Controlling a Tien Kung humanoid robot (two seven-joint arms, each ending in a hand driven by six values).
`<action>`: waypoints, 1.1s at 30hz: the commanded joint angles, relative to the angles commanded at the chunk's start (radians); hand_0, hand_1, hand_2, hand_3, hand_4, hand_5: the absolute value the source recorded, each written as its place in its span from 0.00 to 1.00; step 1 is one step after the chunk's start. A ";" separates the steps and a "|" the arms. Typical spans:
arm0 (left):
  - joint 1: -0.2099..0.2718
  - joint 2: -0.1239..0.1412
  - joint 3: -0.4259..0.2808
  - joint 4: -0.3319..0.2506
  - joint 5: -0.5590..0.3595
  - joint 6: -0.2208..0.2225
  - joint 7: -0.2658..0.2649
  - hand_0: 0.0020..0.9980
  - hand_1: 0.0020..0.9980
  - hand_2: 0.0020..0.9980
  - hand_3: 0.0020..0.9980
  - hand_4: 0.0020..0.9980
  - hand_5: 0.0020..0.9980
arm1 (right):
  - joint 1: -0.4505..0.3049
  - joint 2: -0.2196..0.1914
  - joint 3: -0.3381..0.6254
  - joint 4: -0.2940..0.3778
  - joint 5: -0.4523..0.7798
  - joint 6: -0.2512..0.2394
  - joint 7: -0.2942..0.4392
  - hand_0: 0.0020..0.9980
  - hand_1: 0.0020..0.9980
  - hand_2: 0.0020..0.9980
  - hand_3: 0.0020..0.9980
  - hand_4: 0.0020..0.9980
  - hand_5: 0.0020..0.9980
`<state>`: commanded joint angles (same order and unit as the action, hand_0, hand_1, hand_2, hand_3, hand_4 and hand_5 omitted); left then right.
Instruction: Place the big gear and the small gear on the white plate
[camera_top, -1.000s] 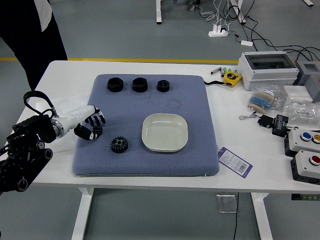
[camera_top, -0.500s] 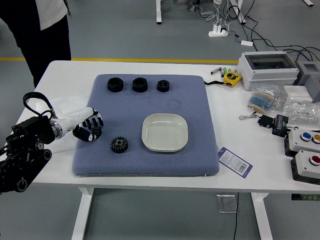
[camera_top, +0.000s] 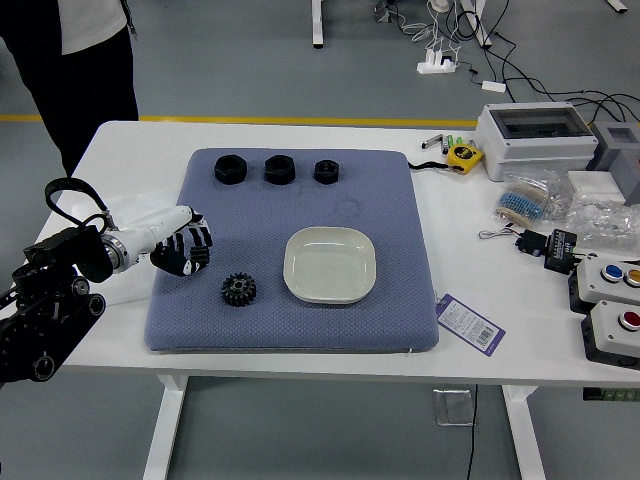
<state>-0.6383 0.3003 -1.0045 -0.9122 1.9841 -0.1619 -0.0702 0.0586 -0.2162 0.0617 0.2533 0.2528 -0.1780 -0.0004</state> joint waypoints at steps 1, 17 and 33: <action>-0.001 0.000 0.001 -0.006 -0.002 0.000 0.000 0.32 0.34 0.40 0.51 0.76 0.00 | 0.000 0.000 0.000 0.000 0.000 0.000 0.000 0.70 0.68 0.76 0.63 0.84 0.75; -0.081 -0.089 0.149 -0.169 -0.107 0.068 -0.021 0.32 0.34 0.40 0.51 0.79 0.00 | 0.001 -0.001 0.011 0.002 -0.020 -0.002 -0.007 0.70 0.68 0.76 0.62 0.84 0.75; -0.208 -0.193 0.454 0.023 -0.153 0.275 0.000 0.44 0.49 0.53 0.58 0.90 0.16 | 0.007 -0.008 0.017 0.007 -0.031 -0.006 -0.010 0.70 0.68 0.76 0.62 0.84 0.75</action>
<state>-0.8461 0.1072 -0.5503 -0.8897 1.8307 0.1126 -0.0707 0.0660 -0.2239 0.0786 0.2600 0.2214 -0.1842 -0.0105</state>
